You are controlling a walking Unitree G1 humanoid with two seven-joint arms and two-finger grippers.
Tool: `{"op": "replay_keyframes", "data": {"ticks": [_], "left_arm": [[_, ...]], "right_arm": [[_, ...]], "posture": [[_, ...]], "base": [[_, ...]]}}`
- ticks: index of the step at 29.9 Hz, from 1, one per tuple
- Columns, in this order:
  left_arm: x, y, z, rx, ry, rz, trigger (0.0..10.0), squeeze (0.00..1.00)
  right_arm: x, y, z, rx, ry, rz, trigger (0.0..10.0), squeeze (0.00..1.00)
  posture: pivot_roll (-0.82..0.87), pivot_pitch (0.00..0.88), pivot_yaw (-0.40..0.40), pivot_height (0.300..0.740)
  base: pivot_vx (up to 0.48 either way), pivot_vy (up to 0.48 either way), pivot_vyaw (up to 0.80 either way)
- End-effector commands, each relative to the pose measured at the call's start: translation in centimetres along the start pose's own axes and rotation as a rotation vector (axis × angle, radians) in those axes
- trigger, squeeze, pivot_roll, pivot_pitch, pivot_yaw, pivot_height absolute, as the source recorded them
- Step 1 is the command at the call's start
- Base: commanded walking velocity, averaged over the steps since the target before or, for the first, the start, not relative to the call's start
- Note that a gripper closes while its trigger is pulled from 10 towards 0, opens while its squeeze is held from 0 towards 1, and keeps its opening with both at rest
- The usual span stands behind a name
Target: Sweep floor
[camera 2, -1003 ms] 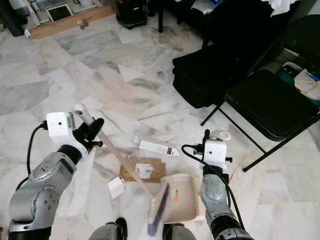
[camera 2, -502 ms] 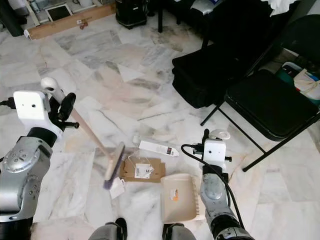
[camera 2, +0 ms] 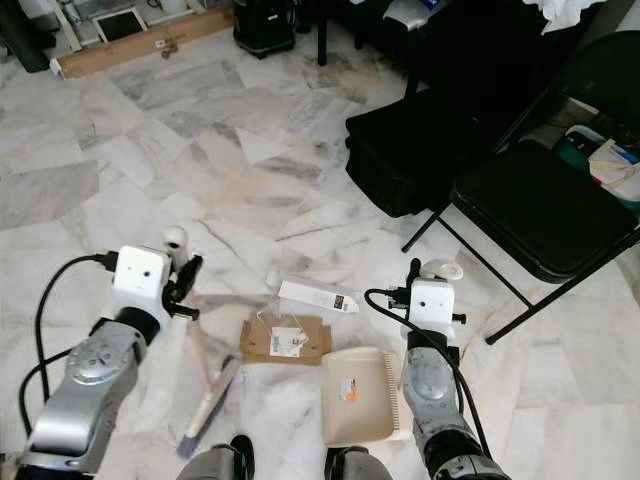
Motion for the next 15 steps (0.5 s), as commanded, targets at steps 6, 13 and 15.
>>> {"op": "replay_keyframes", "data": {"ticks": [6, 13, 15], "left_arm": [[-0.6, -0.6, 0.6, 0.002, 0.230, 0.005, 10.0, 0.00], [-1.2, -0.9, 2.1, -0.014, 0.329, -0.012, 10.0, 0.00], [-1.2, -1.1, 2.5, -0.023, 0.355, -0.012, 10.0, 0.00]], "right_arm": [[-1.2, 1.3, -2.2, 0.098, 0.056, -0.006, 10.0, 0.00], [-1.4, 1.2, -2.2, 0.100, 0.057, -0.009, 10.0, 0.00], [-1.4, 1.1, -2.1, 0.099, 0.056, -0.009, 10.0, 0.00]], "posture": [[0.17, 0.267, -0.046, 0.740], [0.17, 0.268, -0.050, 0.740], [0.17, 0.265, -0.052, 0.740]], "base": [[0.000, 0.000, 0.00], [0.000, 0.000, 0.00], [0.000, 0.000, 0.00]]}}
Point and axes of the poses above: a point about 5 cm out from each wrist's last joint towards the gripper, its own y axis pointing back from the gripper into the wrist, its own z axis along the axis of the wrist's last joint, x = y × z, the point moved 5 cm from there along -y, pointing out of the wrist towards the gripper, and after that the axes turned 12 degrees about -y, right-handed, at the moved point
